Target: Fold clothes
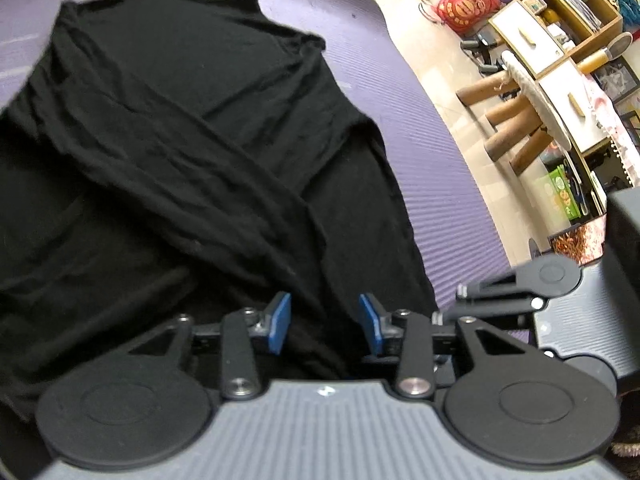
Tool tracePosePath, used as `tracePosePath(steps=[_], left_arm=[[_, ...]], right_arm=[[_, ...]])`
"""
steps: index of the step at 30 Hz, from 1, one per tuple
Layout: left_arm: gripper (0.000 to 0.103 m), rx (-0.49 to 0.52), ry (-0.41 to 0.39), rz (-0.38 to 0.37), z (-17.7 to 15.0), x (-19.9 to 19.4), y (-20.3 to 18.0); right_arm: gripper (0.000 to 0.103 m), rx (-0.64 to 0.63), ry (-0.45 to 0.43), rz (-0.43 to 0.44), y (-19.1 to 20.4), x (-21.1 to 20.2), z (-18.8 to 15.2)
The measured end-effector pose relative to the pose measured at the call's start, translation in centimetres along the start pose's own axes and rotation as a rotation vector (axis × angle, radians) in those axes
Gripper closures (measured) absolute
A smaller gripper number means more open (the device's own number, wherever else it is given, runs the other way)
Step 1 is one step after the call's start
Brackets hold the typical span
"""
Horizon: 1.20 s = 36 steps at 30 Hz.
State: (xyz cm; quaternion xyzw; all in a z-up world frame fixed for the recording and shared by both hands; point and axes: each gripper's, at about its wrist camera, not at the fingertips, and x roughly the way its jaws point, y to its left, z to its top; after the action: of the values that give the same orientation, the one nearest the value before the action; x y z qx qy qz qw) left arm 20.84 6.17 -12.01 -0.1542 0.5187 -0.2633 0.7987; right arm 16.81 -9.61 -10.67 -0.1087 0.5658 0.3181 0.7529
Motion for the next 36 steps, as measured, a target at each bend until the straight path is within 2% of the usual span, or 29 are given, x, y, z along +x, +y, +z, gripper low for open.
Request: tracePosePath(steps=[3,5,6,9,13,15,17,21,24,27,28,30,31,33,36], left_arm=[[0.062,-0.001,-0.070,0.030,1.0,-1.7,0.8],[0.062,-0.015,-0.128,0.088,1.7,-2.7,2.0],[0.062,-0.015,-0.130,0.094,1.7,-2.7,2.1],[0.062,-0.016,-0.167,0.238,2.1,-2.9,4.0],[0.062,-0.024,-0.211,0.362,2.5,-3.3,5.3],[0.061,-0.034,-0.255,0.413,2.8,-3.9,6.0],[0.061,-0.023,-0.304,0.502,3.2,-4.6,7.0],[0.062,-0.010,-0.318,0.615,3.6,-4.8,9.1],[0.061,-0.025,-0.324,0.576,3.8,-5.0,9.7],[0.061,-0.024,-0.334,0.565,3.9,-4.7,9.6],[0.061,-0.001,-0.339,0.560,3.9,-4.5,9.5],[0.061,0.036,-0.343,0.552,3.8,-4.4,9.6],[0.061,0.051,-0.338,0.544,3.6,-4.5,9.6],[0.061,0.072,-0.331,0.535,3.4,-4.5,9.5],[0.061,0.166,-0.314,0.528,3.3,-4.8,9.6]], right_arm=[[0.098,0.028,-0.028,-0.014,-0.6,-1.7,-0.3],[0.098,0.063,-0.025,-0.039,-1.5,-2.1,-0.4],[0.098,0.083,-0.019,-0.058,-2.0,-2.2,-0.6],[0.098,0.099,0.024,-0.122,-2.8,-1.7,-0.9],[0.094,0.096,0.052,-0.164,-3.0,-1.2,-1.3],[0.088,0.102,0.032,-0.165,-2.9,-1.4,-1.3],[0.080,0.102,0.009,-0.165,-2.8,-1.6,-1.1],[0.079,0.121,-0.045,-0.190,-3.0,-1.9,-0.4],[0.079,0.109,-0.156,-0.191,-3.2,-2.4,1.9],[0.079,0.075,-0.242,-0.136,-3.3,-2.5,5.7],[0.079,0.061,-0.250,-0.130,-3.2,-2.4,6.3],[0.079,-0.016,-0.294,-0.092,-2.5,-1.7,10.0],[0.079,-0.019,-0.296,-0.087,-2.5,-1.6,10.4],[0.079,-0.041,-0.308,-0.036,-2.3,-0.6,13.6],[0.079,-0.045,-0.313,0.038,-2.3,1.4,17.7]])
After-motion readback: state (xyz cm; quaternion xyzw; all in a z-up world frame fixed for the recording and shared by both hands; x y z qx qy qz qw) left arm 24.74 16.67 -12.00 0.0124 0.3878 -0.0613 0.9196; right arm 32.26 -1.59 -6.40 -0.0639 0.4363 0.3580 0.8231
